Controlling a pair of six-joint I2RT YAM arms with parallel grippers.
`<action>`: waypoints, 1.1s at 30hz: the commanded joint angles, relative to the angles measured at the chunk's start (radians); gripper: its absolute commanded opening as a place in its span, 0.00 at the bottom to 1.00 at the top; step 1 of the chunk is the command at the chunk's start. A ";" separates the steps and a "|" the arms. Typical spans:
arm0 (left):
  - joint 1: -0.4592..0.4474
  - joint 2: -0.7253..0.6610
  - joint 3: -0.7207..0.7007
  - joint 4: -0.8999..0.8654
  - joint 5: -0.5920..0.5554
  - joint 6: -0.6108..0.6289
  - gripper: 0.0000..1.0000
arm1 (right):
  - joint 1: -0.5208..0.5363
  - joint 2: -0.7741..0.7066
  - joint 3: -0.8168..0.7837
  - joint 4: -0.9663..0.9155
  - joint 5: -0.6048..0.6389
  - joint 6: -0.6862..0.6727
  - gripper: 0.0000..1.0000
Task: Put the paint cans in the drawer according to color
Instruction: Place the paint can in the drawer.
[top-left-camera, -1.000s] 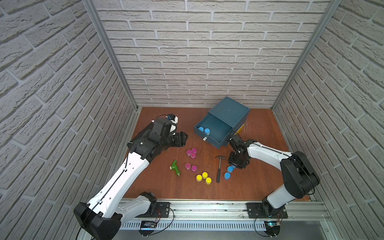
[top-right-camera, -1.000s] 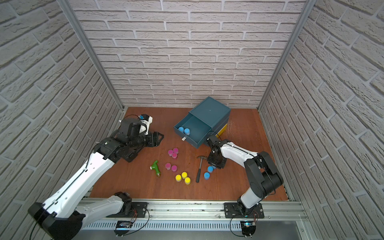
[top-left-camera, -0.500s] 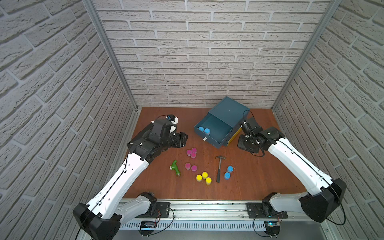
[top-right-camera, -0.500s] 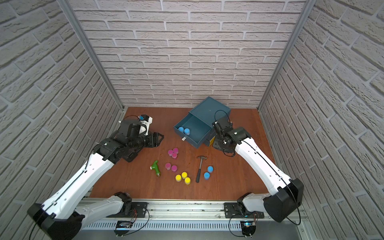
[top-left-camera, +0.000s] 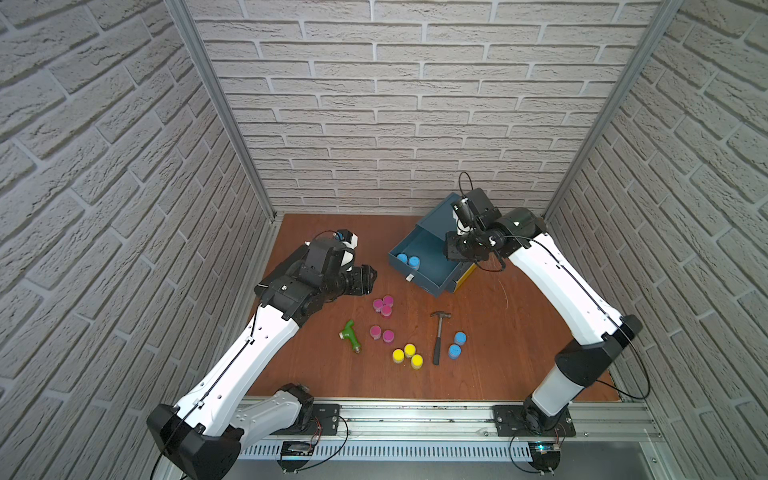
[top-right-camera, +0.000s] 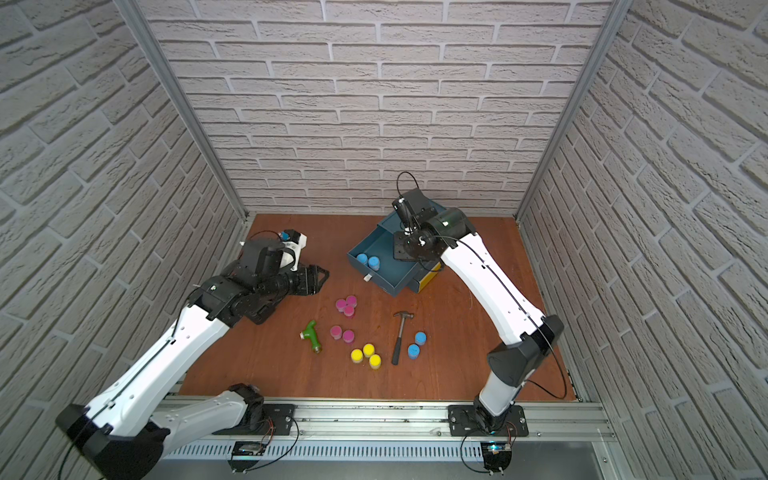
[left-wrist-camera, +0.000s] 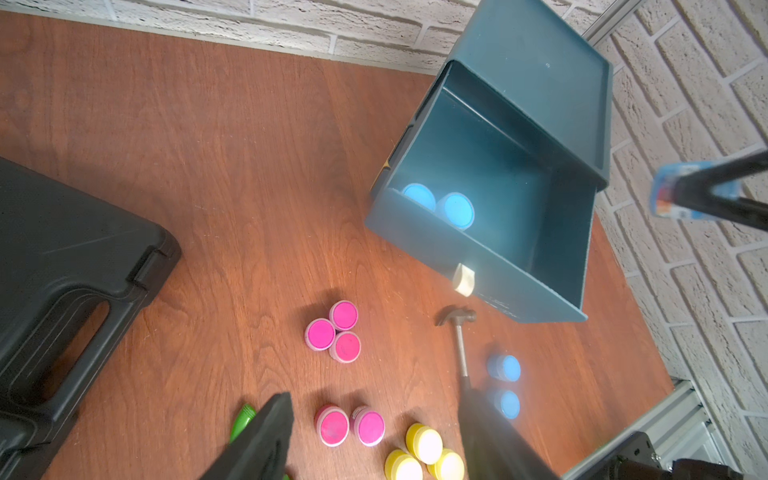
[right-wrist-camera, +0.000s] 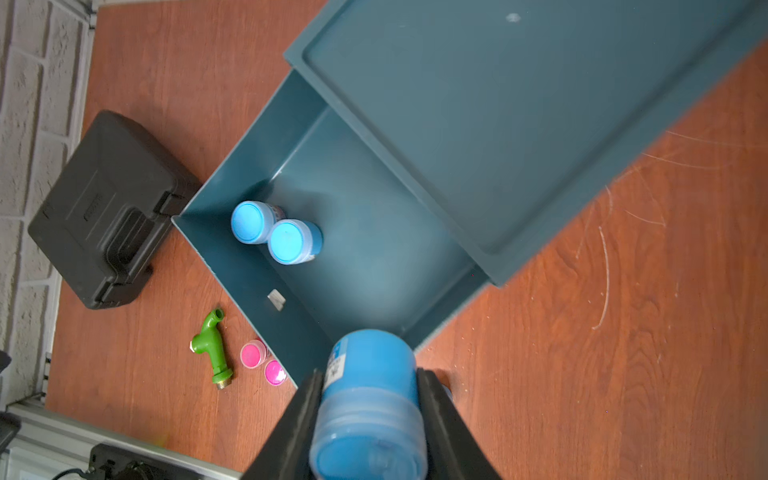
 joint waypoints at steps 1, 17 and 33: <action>-0.008 0.004 0.024 0.021 -0.010 0.003 0.68 | 0.012 0.060 0.083 -0.056 -0.033 -0.054 0.02; -0.022 -0.003 0.032 0.007 -0.029 0.001 0.68 | 0.017 0.314 0.236 -0.111 0.000 -0.133 0.02; -0.023 0.012 0.035 0.019 -0.025 0.003 0.68 | 0.026 0.362 0.232 -0.117 -0.137 -0.150 0.06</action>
